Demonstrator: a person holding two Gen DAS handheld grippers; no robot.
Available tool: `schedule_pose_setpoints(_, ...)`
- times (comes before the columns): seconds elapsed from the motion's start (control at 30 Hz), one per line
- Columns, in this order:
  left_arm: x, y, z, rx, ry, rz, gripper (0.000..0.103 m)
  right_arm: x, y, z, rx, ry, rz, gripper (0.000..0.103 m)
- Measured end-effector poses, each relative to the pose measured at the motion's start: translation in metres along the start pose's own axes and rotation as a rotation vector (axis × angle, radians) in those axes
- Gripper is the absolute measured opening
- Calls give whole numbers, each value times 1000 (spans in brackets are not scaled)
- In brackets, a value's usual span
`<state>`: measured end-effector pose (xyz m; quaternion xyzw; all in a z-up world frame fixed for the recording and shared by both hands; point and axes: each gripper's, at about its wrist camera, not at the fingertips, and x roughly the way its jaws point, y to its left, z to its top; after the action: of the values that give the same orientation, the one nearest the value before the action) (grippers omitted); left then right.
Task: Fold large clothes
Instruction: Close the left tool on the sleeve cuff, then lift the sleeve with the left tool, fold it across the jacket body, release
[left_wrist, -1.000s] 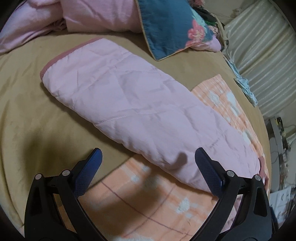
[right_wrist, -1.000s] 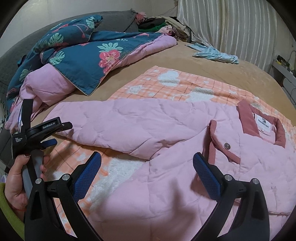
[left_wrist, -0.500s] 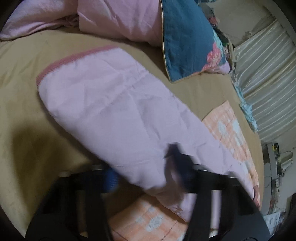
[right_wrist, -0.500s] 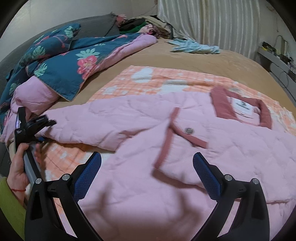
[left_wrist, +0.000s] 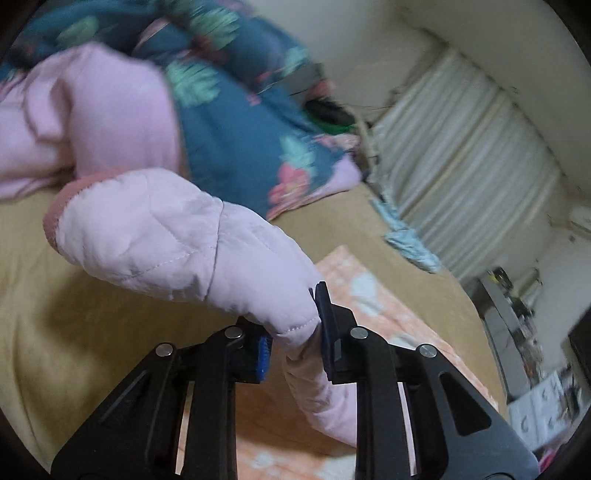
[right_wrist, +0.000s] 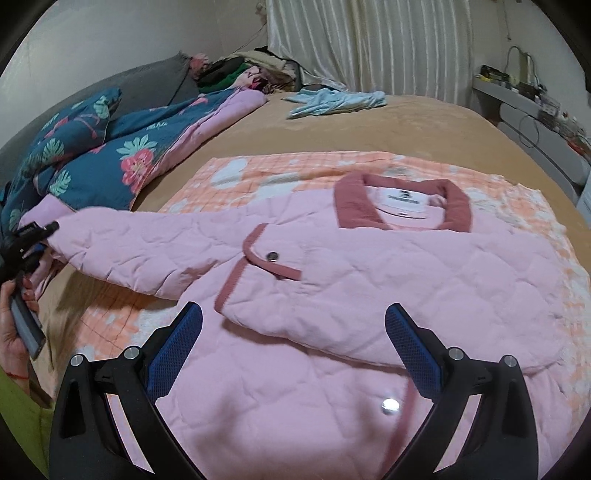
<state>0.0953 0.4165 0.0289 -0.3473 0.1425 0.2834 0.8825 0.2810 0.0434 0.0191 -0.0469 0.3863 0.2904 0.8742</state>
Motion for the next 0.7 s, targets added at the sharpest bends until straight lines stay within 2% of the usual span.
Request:
schedule_pose_setpoints(0.13,-25,-34,1,44,-7,-54,13,-20,-15,-5,3,-15,-27,99)
schedule_pose_setpoints(0.7,-61,-174,-7,278,0,-153,12,-99,-62,-28,84,-97,-59,99)
